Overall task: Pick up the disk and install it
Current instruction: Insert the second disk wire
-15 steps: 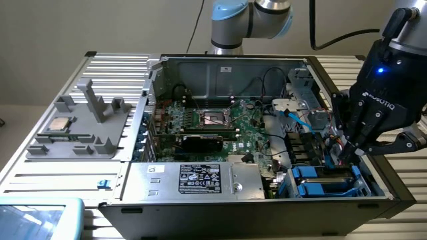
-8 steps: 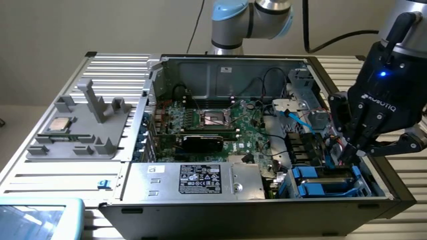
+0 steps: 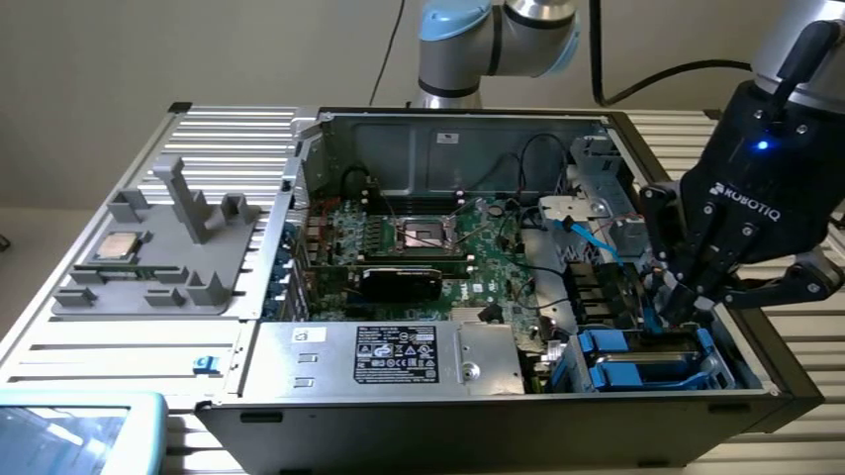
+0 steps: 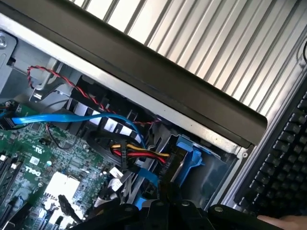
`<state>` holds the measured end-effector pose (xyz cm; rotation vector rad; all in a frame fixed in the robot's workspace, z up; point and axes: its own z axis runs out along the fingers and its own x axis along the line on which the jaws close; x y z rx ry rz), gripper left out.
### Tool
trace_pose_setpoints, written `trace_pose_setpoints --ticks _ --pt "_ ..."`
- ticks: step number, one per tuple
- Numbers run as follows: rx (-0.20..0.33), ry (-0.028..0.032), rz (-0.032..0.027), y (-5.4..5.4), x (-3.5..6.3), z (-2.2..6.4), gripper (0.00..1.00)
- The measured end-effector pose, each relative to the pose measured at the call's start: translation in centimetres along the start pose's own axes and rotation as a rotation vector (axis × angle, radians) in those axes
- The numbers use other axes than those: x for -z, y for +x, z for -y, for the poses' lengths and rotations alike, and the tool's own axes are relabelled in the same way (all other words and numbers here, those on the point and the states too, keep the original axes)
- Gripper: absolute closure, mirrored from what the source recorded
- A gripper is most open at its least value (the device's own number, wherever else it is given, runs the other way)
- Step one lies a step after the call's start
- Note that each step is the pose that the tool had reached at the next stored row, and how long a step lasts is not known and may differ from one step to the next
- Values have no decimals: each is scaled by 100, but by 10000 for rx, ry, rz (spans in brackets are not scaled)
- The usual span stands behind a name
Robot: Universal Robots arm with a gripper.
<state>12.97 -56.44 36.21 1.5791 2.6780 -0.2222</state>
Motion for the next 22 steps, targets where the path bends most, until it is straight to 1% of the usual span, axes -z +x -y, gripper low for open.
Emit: trace_pose_setpoints --ticks 2,4,8,9,10,11,16,17,20,21,22 --pt "263 -116 -168 0 1 -1 89" --pt "526 -258 -373 0 0 -1 89" --pt "1082 -574 -802 1 -2 -1 89" --pt "1240 -636 -876 1 -3 -1 89" --pt "1419 -670 -901 1 -4 -1 89" --pt "1610 -688 -902 1 -4 -2 89" --pt "2492 -723 -835 1 -12 -2 89" --pt "2508 -709 -845 1 -12 -2 89" --pt "2508 -707 -844 2 -12 -2 89" --pt "2558 -705 -835 2 -14 -3 89" --pt "2732 -711 -819 2 -14 -3 89"
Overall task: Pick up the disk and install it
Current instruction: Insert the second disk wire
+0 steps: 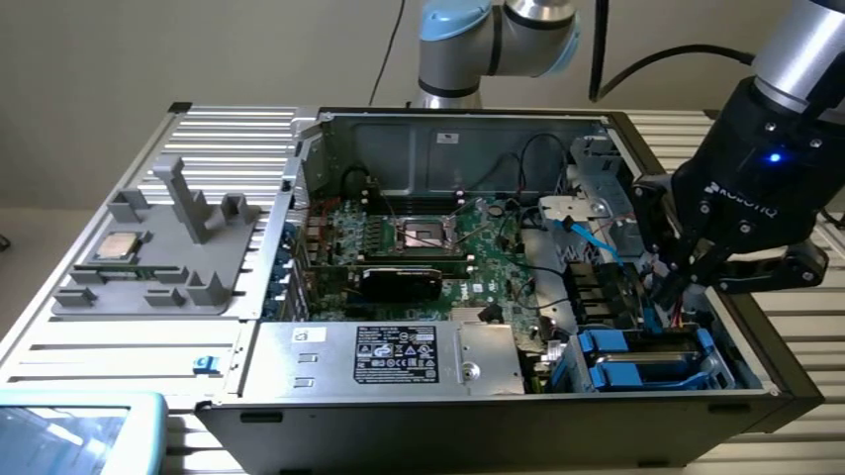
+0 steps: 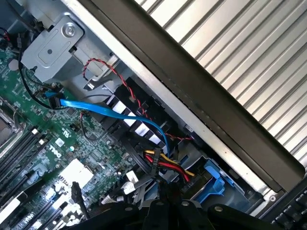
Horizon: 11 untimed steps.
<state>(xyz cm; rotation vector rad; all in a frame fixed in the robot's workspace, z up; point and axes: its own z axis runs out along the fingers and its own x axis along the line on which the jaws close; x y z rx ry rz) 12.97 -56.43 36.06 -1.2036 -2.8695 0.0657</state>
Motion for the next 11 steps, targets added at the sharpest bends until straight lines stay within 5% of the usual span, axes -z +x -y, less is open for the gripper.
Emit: trace_pose_setpoints --ticks 11 --pt "1997 27 95 0 -11 -1 89"
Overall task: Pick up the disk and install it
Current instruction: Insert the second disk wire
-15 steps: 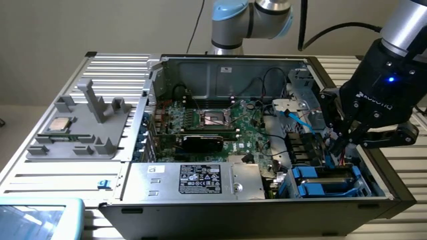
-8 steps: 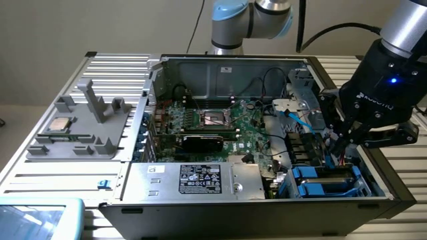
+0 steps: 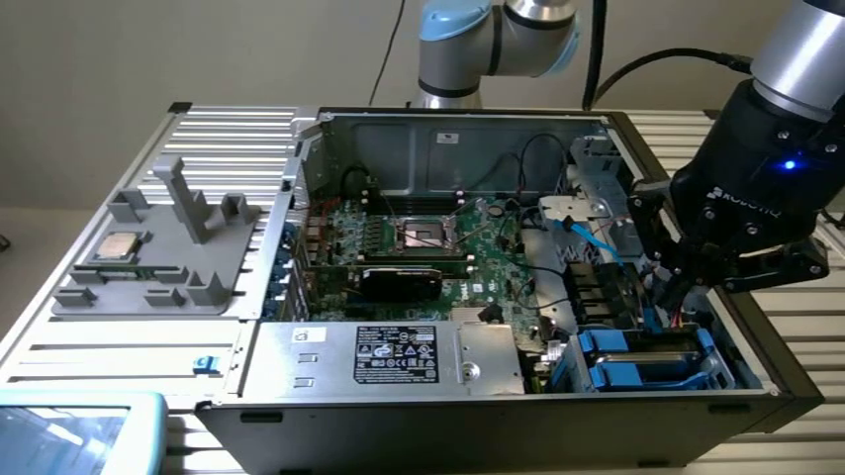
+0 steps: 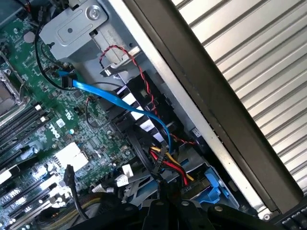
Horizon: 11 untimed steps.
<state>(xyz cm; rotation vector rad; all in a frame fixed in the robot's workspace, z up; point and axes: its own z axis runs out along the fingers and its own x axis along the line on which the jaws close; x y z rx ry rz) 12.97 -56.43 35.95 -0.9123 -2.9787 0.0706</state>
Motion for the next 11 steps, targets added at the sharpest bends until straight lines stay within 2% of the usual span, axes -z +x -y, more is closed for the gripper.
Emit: trace_pose_setpoints --ticks 11 --pt "1998 32 86 0 -14 -1 89"
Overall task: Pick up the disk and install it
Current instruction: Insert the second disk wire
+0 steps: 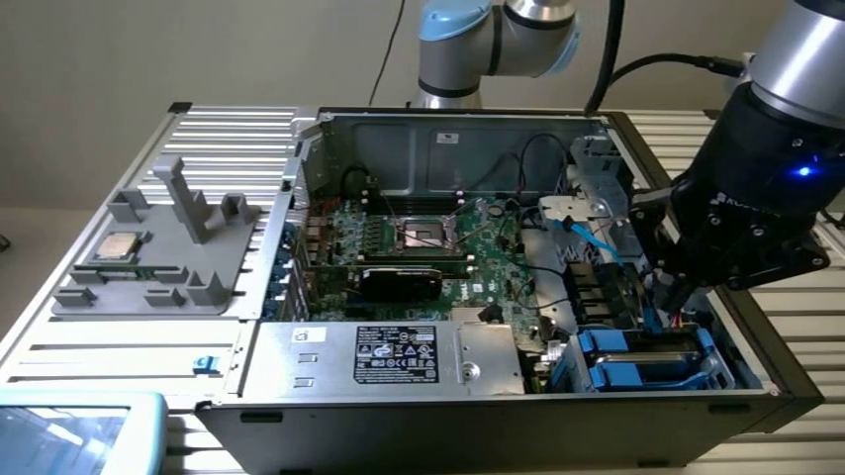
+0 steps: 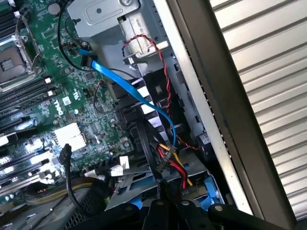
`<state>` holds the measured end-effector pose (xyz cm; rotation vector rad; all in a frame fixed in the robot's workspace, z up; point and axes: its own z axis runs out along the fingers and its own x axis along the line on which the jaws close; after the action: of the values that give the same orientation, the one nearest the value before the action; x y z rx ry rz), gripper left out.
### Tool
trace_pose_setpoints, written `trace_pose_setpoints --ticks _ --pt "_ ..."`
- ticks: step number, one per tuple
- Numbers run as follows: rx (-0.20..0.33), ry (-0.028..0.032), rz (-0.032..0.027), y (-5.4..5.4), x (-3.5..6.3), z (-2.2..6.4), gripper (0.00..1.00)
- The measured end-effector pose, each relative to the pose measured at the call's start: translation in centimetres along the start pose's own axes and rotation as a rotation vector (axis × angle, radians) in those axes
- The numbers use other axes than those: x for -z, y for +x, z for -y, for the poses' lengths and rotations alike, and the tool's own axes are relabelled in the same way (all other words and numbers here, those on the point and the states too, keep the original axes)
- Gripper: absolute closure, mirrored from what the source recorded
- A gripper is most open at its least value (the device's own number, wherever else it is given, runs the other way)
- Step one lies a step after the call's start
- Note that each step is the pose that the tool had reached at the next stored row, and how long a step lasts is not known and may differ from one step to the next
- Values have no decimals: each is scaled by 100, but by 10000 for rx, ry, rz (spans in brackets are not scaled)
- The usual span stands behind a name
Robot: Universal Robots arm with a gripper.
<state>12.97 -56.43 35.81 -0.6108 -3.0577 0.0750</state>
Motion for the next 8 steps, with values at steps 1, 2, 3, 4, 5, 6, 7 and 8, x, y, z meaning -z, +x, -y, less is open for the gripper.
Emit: trace_pose_setpoints --ticks 1,2,3,4,5,6,7,8 --pt "180 4 8 0 -1 0 89" --pt "366 8 17 0 -2 0 89" --pt "544 10 24 0 -3 0 89" --pt "725 13 32 0 -5 0 89" --pt "904 15 39 0 -6 -1 89" --pt "1100 19 48 0 -7 -1 89" --pt "1274 22 56 0 -9 -1 89" --pt "1453 25 64 0 -10 -1 89"
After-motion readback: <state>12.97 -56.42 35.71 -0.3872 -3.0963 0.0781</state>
